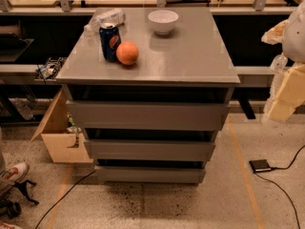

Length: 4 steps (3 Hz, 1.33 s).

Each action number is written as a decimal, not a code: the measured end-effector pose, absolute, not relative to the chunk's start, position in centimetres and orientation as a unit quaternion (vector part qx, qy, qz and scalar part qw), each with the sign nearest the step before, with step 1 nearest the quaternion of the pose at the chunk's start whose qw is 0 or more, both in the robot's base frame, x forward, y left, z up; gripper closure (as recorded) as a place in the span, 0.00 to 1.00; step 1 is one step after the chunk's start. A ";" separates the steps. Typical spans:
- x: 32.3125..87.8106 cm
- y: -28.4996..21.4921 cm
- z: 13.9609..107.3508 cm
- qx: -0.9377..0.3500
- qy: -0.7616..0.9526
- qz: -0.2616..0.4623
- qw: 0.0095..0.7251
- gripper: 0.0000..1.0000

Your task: Open bottom drawer

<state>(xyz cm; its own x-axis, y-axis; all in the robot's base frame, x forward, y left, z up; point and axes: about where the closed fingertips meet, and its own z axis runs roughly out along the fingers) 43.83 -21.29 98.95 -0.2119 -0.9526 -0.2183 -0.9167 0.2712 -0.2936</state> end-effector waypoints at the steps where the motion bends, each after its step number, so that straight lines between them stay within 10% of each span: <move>1: 43.8 -21.1 98.8 -0.603 0.775 -0.051 0.183 0.00; 4: 43.1 -18.4 89.0 -0.643 0.737 -0.015 0.208 0.00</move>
Offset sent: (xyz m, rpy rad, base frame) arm -0.0100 0.0169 -0.0628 0.0473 -0.0313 0.1041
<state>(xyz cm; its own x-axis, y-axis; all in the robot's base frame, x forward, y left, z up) 43.09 -18.37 88.95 -0.0859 -0.9538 -0.2878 -0.9418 0.1720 -0.2890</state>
